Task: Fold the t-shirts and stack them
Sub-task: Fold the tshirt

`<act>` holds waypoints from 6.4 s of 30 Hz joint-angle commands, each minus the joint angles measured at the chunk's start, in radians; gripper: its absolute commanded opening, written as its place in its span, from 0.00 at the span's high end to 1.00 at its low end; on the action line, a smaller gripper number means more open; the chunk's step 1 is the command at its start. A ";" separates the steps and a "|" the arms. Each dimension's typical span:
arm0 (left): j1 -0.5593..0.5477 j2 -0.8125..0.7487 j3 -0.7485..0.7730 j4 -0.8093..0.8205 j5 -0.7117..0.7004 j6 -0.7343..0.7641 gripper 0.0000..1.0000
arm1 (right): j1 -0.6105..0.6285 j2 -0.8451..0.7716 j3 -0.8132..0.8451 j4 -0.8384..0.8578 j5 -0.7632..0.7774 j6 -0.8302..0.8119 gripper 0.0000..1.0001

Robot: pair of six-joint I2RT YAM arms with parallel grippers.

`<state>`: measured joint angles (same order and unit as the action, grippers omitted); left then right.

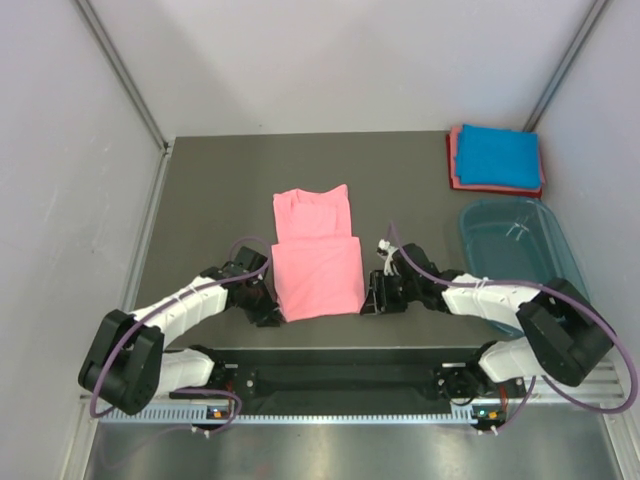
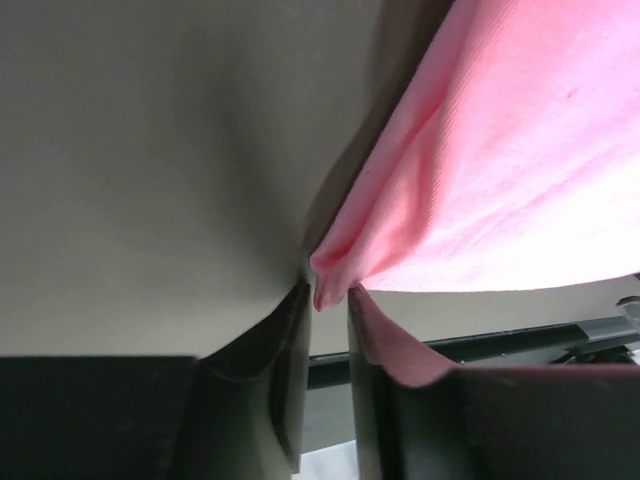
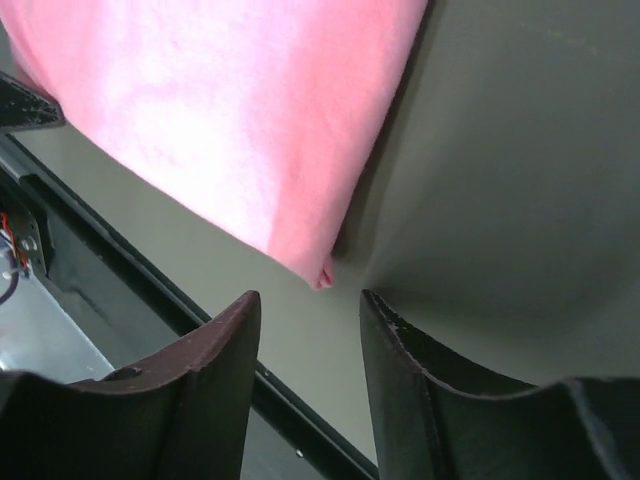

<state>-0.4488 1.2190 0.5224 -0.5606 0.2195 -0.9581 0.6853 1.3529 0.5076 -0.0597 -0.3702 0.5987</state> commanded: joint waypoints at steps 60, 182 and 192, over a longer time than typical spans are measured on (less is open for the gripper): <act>0.197 0.312 0.812 -0.015 -0.076 0.278 1.00 | -0.196 0.259 0.801 -0.278 0.119 -0.221 1.00; 0.478 0.964 1.317 0.158 0.042 0.444 0.71 | -0.343 0.579 0.721 0.011 -0.122 -0.187 0.61; 0.387 0.654 0.879 0.319 0.251 0.354 0.71 | -0.320 0.597 0.841 -0.017 -0.191 -0.178 0.73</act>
<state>-0.0341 1.9068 1.5173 -0.3321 0.3325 -0.5526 0.3519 1.9766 1.2770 -0.0830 -0.5095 0.4278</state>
